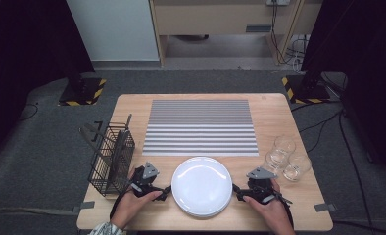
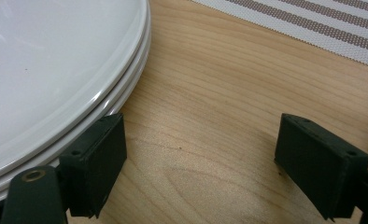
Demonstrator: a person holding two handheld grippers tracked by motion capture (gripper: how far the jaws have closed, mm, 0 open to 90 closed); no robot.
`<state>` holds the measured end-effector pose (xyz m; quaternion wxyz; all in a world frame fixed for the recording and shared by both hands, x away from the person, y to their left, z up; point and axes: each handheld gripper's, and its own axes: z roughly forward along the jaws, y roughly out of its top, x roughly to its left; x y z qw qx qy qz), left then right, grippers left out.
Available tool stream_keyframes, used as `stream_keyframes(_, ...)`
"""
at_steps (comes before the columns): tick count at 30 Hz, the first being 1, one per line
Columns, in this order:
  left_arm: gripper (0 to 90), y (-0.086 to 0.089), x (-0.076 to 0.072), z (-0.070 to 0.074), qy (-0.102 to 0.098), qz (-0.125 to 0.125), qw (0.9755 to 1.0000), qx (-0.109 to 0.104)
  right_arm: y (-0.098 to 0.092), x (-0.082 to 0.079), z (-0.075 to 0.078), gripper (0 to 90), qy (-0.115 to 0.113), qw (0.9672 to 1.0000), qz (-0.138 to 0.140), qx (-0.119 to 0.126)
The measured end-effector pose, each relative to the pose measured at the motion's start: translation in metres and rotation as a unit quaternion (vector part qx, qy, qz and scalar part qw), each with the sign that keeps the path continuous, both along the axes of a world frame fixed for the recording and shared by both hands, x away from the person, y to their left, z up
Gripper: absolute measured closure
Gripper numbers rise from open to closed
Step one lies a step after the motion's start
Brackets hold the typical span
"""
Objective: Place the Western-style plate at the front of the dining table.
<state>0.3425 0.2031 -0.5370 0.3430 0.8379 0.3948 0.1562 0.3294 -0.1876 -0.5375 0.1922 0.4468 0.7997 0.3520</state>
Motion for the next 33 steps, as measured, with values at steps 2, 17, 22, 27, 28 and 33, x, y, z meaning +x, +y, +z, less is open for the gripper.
stream_keyframes(2, 0.0, 0.000, 0.000, 0.000, 0.000, 0.000, 1.0000, 0.000, 0.000, 0.000, 0.000, 16.1, 0.000, 1.0000, 0.000, 0.000)
stream_keyframes(17, 5.2, -0.001, -0.004, 0.006, -0.006, 0.020, 0.9998, -0.004, -0.006, -0.015, 0.015, 14.6, -0.036, 0.9991, -0.003, 0.019)
stream_keyframes(22, 6.2, -0.001, -0.008, 0.005, 0.000, 0.025, 0.9996, 0.009, -0.003, -0.018, 0.017, 14.5, -0.043, 0.9989, 0.003, 0.018)
stream_keyframes(27, 7.0, -0.002, -0.009, 0.007, -0.010, 0.026, 0.9996, 0.009, -0.002, -0.018, 0.017, 14.5, -0.043, 0.9989, 0.005, 0.017)
stream_keyframes(28, 7.8, -0.002, -0.009, 0.008, -0.014, 0.029, 0.9995, 0.005, -0.002, -0.018, 0.016, 14.5, -0.042, 0.9989, 0.005, 0.017)
stream_keyframes(33, 7.9, 0.002, -0.008, 0.015, -0.024, 0.029, 0.9990, -0.025, -0.002, -0.019, 0.017, 14.5, -0.043, 0.9989, 0.007, 0.018)
